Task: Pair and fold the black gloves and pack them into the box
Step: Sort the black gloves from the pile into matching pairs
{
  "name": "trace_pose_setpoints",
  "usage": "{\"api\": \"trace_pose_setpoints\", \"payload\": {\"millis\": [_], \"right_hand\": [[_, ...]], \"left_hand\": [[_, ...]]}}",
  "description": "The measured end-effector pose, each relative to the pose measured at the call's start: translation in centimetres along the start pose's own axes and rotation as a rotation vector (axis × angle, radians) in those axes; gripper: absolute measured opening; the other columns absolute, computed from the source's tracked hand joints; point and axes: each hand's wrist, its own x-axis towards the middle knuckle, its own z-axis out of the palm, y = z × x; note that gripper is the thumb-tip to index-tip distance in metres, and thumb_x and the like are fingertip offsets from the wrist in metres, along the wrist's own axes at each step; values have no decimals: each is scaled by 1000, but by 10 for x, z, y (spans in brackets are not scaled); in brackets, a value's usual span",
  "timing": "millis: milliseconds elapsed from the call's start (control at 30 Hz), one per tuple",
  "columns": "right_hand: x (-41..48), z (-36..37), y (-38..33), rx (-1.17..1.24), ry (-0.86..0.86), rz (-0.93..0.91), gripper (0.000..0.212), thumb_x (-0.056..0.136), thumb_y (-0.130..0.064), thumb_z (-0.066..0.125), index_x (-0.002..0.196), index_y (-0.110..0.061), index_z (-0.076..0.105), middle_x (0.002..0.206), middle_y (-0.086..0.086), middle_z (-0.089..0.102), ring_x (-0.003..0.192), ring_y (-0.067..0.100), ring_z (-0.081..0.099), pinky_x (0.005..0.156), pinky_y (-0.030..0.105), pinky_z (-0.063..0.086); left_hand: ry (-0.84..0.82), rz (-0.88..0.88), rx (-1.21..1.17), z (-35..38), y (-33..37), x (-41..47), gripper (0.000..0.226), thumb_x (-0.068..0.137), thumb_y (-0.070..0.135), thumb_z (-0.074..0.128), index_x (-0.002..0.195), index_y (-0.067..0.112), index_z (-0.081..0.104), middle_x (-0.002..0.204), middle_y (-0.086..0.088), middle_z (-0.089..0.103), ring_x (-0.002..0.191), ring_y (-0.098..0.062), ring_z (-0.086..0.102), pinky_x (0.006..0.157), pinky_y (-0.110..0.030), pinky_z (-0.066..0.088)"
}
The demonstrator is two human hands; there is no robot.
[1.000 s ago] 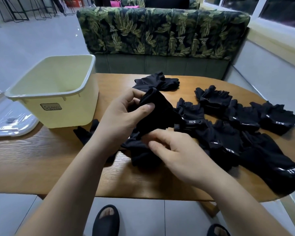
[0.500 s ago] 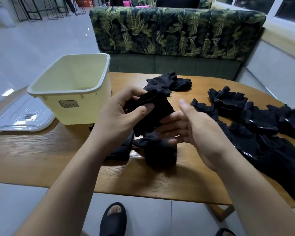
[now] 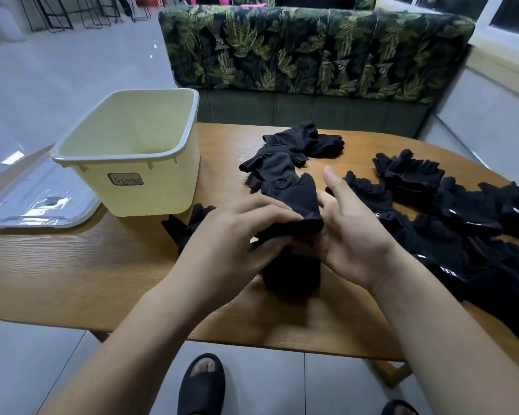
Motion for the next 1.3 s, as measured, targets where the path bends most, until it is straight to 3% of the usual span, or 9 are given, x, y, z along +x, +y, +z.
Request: {"api": "trace_pose_setpoints", "payload": {"millis": [167, 267, 400, 533, 700, 867, 1000, 1167, 1300], "right_hand": [[-1, -9, 8, -82, 37, 91, 53, 111, -49, 37, 135, -13, 68, 132, 14, 74, 124, 28, 71, 100, 37, 56], [5, -19, 18, -111, 134, 112, 49, 110, -37, 48, 142, -4, 62, 130, 19, 74, 116, 29, 74, 93, 37, 62], [10, -29, 28, -86, 240, 74, 39, 108, -19, 54, 136, 9, 58, 130, 29, 70, 102, 34, 72, 85, 41, 59], [10, -30, 28, -88, 245, 50, 20, 107, -11, 53, 120, -2, 66, 100, 16, 77, 80, 22, 76, 63, 29, 61], [12, -31, 30, -107, 268, 36, 22, 106, -9, 54, 121, 0, 67, 111, 15, 78, 94, 24, 75, 86, 37, 62], [14, -38, 35, -132, 304, 44, 33, 106, -6, 52, 136, 2, 64, 127, 22, 74, 132, 46, 61, 120, 62, 35], [13, -37, 35, -105, 290, 46, 34, 107, -3, 48, 136, 0, 64, 126, 21, 75, 124, 38, 69, 117, 60, 45], [12, -34, 35, -83, 244, 20, 33, 107, -1, 47, 133, -3, 67, 125, 18, 76, 120, 34, 72, 109, 53, 54], [9, -28, 32, -221, 254, -64, 28, 106, -1, 54, 122, -14, 72, 115, 10, 81, 114, 30, 76, 98, 43, 61]], "left_hand": [[-125, 33, 213, 13, -2, -14, 33, 96, 27, 66, 126, 31, 77, 128, 12, 72, 116, -12, 67, 95, -39, 56], [-177, 83, 262, 23, -4, -22, 33, 94, 25, 66, 123, 31, 79, 123, 11, 75, 110, -15, 69, 87, -38, 57], [-268, 58, 231, 31, -1, -30, 36, 93, 32, 67, 128, 34, 76, 126, 13, 73, 113, -11, 68, 91, -34, 57], [-243, -40, 36, 22, 2, -27, 30, 99, 42, 69, 128, 34, 73, 127, 20, 69, 116, 0, 65, 97, -28, 54], [60, -333, -18, 1, -12, -11, 11, 97, 22, 74, 105, 30, 72, 95, 17, 71, 93, -4, 68, 78, -19, 53], [-55, -580, -8, 1, -37, -6, 14, 96, 24, 73, 107, 32, 70, 97, 15, 71, 90, 4, 64, 77, -7, 46], [-157, -559, 81, 11, -40, -3, 16, 96, 36, 73, 110, 30, 75, 99, 13, 64, 89, -1, 62, 86, -21, 50], [-188, -603, 100, 18, -36, 2, 6, 89, 34, 77, 91, 30, 73, 93, 9, 67, 88, -8, 64, 82, -30, 53], [-136, -656, 93, 11, -35, 5, 14, 88, 30, 78, 79, 27, 69, 80, 10, 70, 79, -3, 64, 68, -23, 48]]}}
